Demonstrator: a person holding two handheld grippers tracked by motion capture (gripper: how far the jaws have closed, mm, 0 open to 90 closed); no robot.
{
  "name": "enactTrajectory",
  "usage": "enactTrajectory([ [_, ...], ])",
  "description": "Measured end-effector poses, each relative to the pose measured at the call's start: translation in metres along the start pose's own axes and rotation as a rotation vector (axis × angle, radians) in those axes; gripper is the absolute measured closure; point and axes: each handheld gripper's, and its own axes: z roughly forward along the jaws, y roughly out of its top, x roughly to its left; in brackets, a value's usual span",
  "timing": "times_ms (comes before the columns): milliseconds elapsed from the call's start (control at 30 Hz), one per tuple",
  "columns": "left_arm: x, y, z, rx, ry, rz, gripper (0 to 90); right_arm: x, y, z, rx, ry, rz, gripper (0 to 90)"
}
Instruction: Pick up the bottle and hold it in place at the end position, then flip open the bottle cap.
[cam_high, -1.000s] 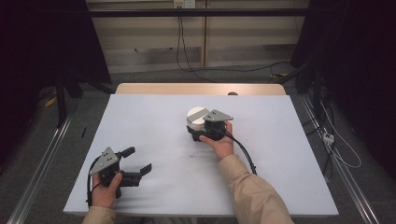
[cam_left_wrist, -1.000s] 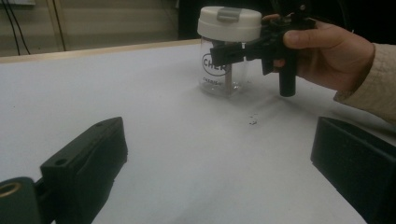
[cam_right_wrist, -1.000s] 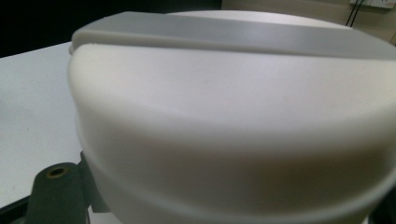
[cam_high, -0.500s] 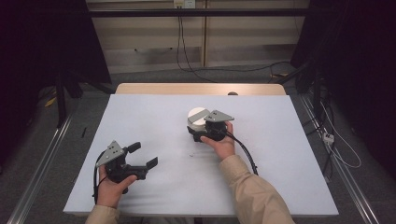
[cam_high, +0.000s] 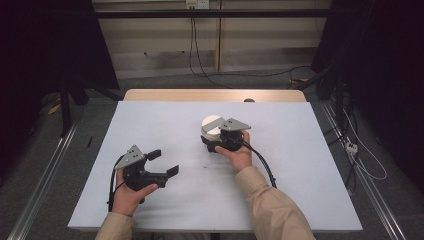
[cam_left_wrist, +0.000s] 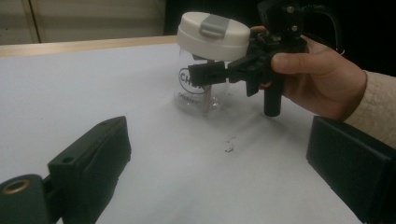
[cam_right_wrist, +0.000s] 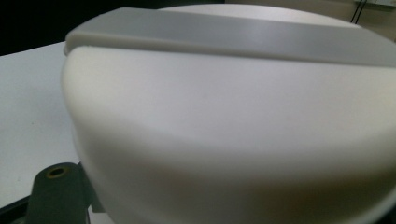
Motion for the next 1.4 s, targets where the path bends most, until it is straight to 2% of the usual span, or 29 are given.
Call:
enactTrajectory([
  [100,0.000,0.003,0.005,0.017,-0.007,0.013,7.2,0.000,0.000,0.000,0.003,0.001,0.000,18.4],
  [500,0.001,0.015,0.020,0.031,-0.022,0.004,13.2,0.000,0.001,0.000,0.006,0.003,-0.002,18.4],
  [700,0.004,0.019,0.028,0.055,-0.009,0.022,22.8,0.000,0.001,0.000,0.011,0.002,-0.001,18.4],
  [833,0.004,0.023,0.035,0.077,0.007,0.038,25.0,0.000,0.001,0.000,0.011,0.003,-0.003,18.4],
  [900,0.005,0.025,0.038,0.075,0.003,0.030,32.7,-0.001,0.001,0.000,0.011,0.004,-0.002,18.4],
  [1200,0.006,0.033,0.047,0.091,0.035,0.069,42.7,-0.001,0.001,0.000,0.012,0.005,-0.001,18.4],
  [1267,0.006,0.034,0.050,0.088,0.012,0.064,43.2,-0.001,0.001,0.000,0.014,0.005,-0.002,18.4],
  [1333,0.006,0.034,0.051,0.088,0.022,0.071,43.2,-0.001,0.001,0.000,0.015,0.005,-0.003,18.4],
  [1400,0.006,0.035,0.053,0.091,0.006,0.053,43.8,-0.001,0.001,0.000,0.014,0.005,-0.002,18.4],
])
